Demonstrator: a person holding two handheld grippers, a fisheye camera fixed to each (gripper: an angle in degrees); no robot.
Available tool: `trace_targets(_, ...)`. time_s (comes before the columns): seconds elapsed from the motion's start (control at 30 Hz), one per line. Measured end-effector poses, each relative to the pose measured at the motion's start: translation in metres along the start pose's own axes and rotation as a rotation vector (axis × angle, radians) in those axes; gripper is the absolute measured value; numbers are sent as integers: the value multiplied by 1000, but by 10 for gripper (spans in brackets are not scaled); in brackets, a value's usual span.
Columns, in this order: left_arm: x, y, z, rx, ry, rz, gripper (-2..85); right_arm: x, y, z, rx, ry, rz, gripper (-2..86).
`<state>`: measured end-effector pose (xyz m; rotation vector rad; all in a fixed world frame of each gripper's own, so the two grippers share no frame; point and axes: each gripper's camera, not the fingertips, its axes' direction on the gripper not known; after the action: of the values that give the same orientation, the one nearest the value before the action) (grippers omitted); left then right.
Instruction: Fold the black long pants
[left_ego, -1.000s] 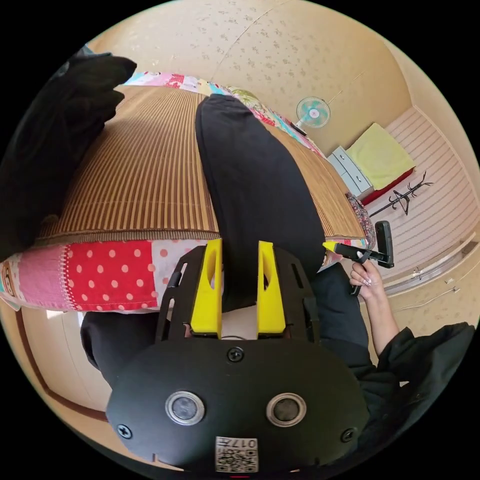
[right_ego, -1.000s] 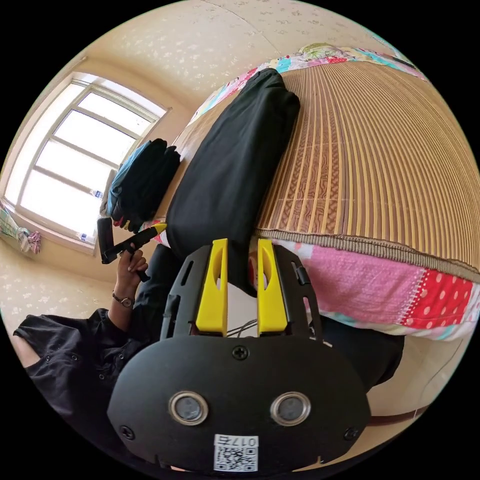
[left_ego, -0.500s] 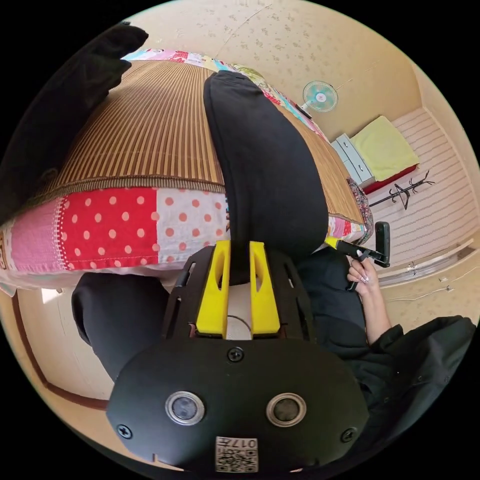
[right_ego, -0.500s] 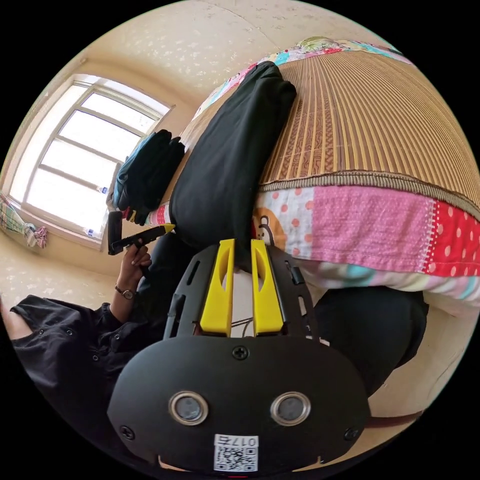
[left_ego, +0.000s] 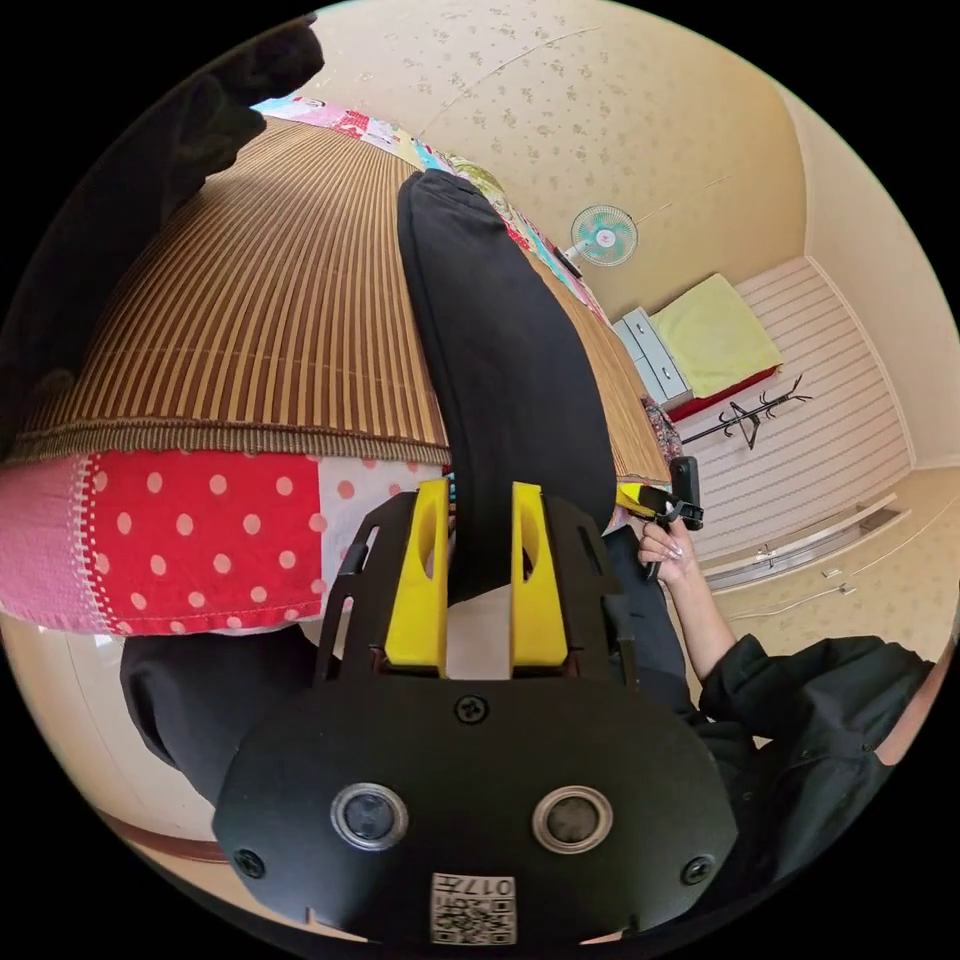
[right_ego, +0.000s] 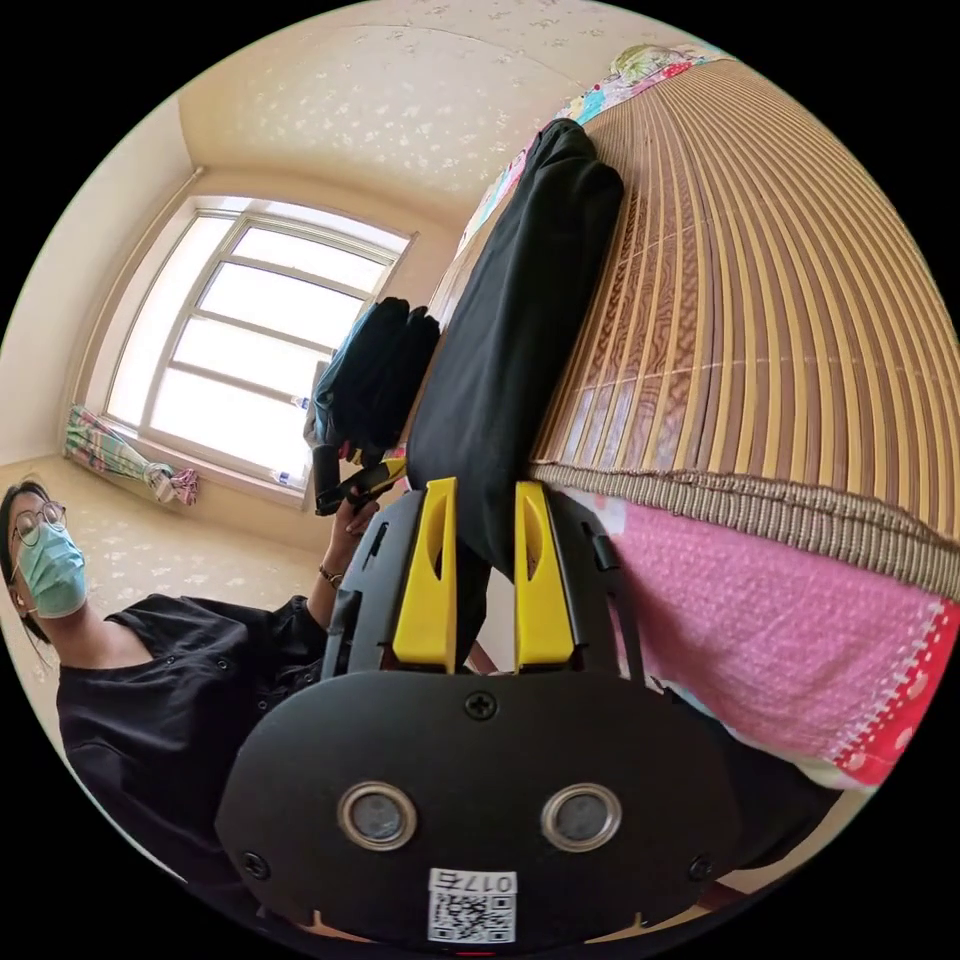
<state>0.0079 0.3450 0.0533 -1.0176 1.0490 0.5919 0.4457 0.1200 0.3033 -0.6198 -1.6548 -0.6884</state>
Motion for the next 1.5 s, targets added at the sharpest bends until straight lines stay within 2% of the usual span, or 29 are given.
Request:
trace_targets(0.23, -8, 3, -15, -32, 127, -47, 40, -7, 19, -13, 22, -17, -18, 35)
trace_targets(0.3, -3, 10, -30, -6, 210, -12, 38, -13, 29, -25, 58, -91, -36, 32)
trace_targets(0.37, 7, 20, -61, 67, 417, 30, 37, -32, 45, -51, 150, -251, -110, 30)
trace_targets(0.4, 12, 21, -70, 88, 464, 49, 37, -40, 49, -59, 171, -282, -136, 29)
trace_targets(0.47, 47, 25, -117, 185, 559, 178, 37, -86, 58, -92, 240, -329, -283, 27)
trace_targets(0.77, 223, 11, -297, 539, 676, 610, 38, -327, 67, -215, 369, -239, -784, 24)
trace_targets(0.93, 287, 0, -345, 713, 725, 698, 38, -412, 71, -257, 500, -216, -950, 21)
trace_targets(1.03, 302, -29, -351, 721, 663, 642, 37, -441, 57, -265, 565, -82, -935, 20)
trace_targets(1.23, 284, -106, -313, 659, 506, 421, 36, -416, -35, -243, 528, 121, -685, 19)
trace_targets(1.33, 280, -154, -295, 646, 341, 382, 36, -408, -77, -229, 539, 197, -645, 19)
trace_targets(1.5, 243, -246, -239, 461, 290, 212, 37, -374, -159, -190, 506, 422, -466, 20)
